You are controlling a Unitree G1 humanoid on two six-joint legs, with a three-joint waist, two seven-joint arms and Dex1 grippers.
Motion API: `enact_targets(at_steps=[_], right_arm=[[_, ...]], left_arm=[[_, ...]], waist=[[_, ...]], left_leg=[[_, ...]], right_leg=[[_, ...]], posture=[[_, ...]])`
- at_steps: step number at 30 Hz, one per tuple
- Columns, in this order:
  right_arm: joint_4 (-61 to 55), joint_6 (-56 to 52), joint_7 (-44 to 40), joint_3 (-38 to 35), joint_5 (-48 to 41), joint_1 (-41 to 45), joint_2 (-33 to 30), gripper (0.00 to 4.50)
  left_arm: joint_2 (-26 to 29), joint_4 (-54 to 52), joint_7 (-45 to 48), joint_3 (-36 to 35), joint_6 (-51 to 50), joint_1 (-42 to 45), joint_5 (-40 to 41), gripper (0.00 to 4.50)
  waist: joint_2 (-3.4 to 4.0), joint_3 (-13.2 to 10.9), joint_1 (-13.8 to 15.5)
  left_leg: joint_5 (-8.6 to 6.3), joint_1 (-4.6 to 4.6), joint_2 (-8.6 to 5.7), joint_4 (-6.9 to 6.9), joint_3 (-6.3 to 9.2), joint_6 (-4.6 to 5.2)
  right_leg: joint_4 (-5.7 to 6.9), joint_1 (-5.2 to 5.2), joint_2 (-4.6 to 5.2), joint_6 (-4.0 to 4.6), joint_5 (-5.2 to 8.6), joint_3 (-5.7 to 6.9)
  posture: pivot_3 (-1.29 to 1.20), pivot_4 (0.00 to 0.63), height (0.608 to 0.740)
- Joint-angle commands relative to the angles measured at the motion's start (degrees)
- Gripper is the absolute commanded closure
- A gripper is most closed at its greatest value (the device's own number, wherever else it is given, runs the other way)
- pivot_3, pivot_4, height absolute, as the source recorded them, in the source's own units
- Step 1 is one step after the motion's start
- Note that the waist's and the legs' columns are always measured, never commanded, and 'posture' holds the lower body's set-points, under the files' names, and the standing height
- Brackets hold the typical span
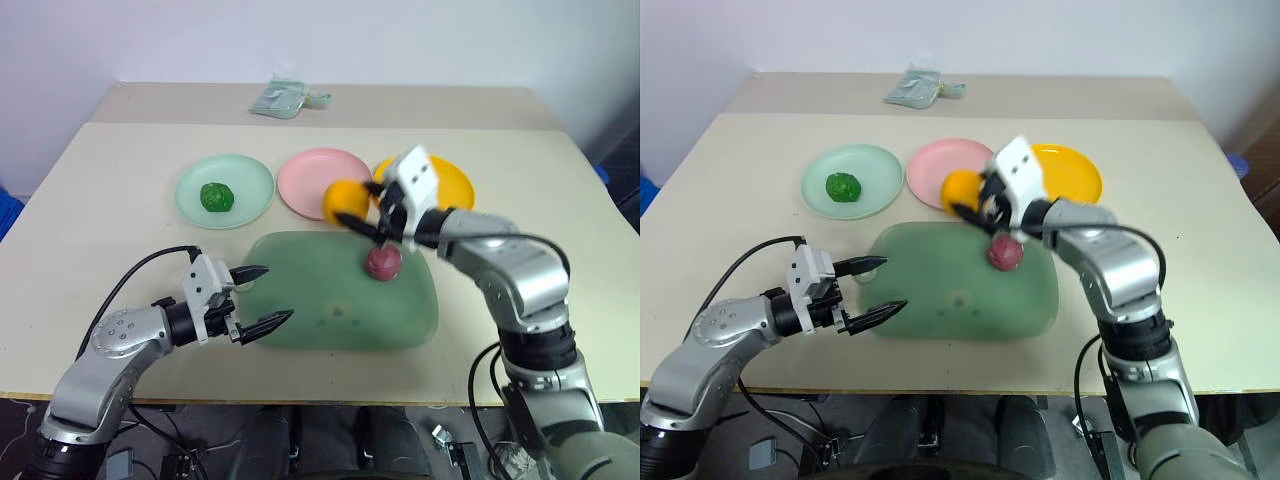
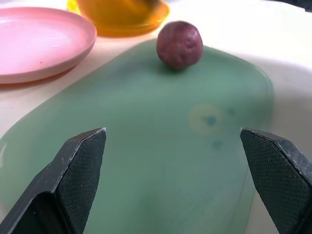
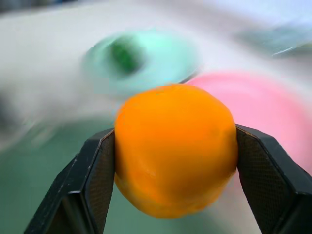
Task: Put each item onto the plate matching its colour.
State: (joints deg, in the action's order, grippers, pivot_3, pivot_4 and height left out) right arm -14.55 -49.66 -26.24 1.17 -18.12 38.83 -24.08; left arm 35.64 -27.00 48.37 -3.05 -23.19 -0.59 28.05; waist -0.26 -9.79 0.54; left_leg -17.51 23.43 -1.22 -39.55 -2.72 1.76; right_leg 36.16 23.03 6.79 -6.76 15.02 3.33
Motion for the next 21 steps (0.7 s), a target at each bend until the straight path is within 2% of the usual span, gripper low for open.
enact_targets(at_steps=[1,4,7,10,14,17,21], right_arm=[[9.1,1.4,6.7,-3.3,5.4,1.5,-1.3,1.51],[19.1,5.9,10.0,-3.6,9.1,2.6,-1.9,1.51],[25.4,9.9,9.8,-4.2,9.8,3.6,-1.9,1.51],[26.5,13.9,6.9,-2.2,11.2,3.2,-3.6,0.1],[22.8,20.4,2.4,-2.0,11.0,2.0,-5.2,0.04],[14.0,19.9,-8.4,-4.7,2.4,-1.6,-7.1,0.04],[1.1,17.6,-23.9,-2.4,-5.1,-12.4,-14.9,0.04]], left_arm=[[-0.9,-0.8,-0.8,0.3,0.4,1.2,0.5,0.0],[-1.8,-1.2,-1.2,1.5,0.3,1.6,0.2,0.0],[-2.3,-1.8,-1.8,2.2,0.2,1.7,0.1,0.0],[-2.5,-2.2,-2.4,2.4,0.2,1.5,0.1,0.0],[-2.5,-2.8,-3.0,2.4,0.0,1.1,0.4,0.0],[-2.3,-2.6,-3.1,2.0,-0.1,0.8,0.6,0.0],[-2.0,-1.9,-2.4,2.3,0.0,1.2,0.6,0.0]], waist=[[-0.02,0.0,0.1],[0.0,0.0,-0.2],[0.06,0.0,-0.8],[0.11,0.0,-1.4],[0.12,0.0,-1.5],[0.12,0.0,-1.2],[0.09,0.0,-0.1]], left_leg=[[0.0,0.0,0.0,0.0,0.0,0.0],[0.0,0.0,-0.03,0.07,-0.1,0.01],[0.03,0.0,-0.02,0.17,-0.19,-0.01],[0.06,0.0,0.0,0.27,-0.21,-0.04],[0.07,0.0,0.04,0.3,-0.21,-0.05],[0.06,0.0,0.04,0.3,-0.2,-0.04],[0.02,0.0,0.03,0.28,-0.12,0.03]], right_leg=[[0.0,0.0,0.0,0.0,0.0,0.0],[-0.01,0.03,0.0,0.0,0.0,-0.02],[-0.01,0.1,-0.02,0.0,0.0,-0.04],[-0.01,0.14,-0.05,0.0,0.0,-0.05],[-0.02,0.16,-0.08,0.0,0.0,-0.06],[-0.02,0.15,-0.08,0.0,0.0,-0.06],[-0.1,0.03,-0.05,-0.01,0.0,-0.04]], posture=[[0.0,0.15,0.74],[0.0,0.15,0.74],[0.0,0.15,0.74],[0.0,0.15,0.74],[0.0,0.15,0.74],[0.0,0.15,0.74],[0.0,0.15,0.74]])
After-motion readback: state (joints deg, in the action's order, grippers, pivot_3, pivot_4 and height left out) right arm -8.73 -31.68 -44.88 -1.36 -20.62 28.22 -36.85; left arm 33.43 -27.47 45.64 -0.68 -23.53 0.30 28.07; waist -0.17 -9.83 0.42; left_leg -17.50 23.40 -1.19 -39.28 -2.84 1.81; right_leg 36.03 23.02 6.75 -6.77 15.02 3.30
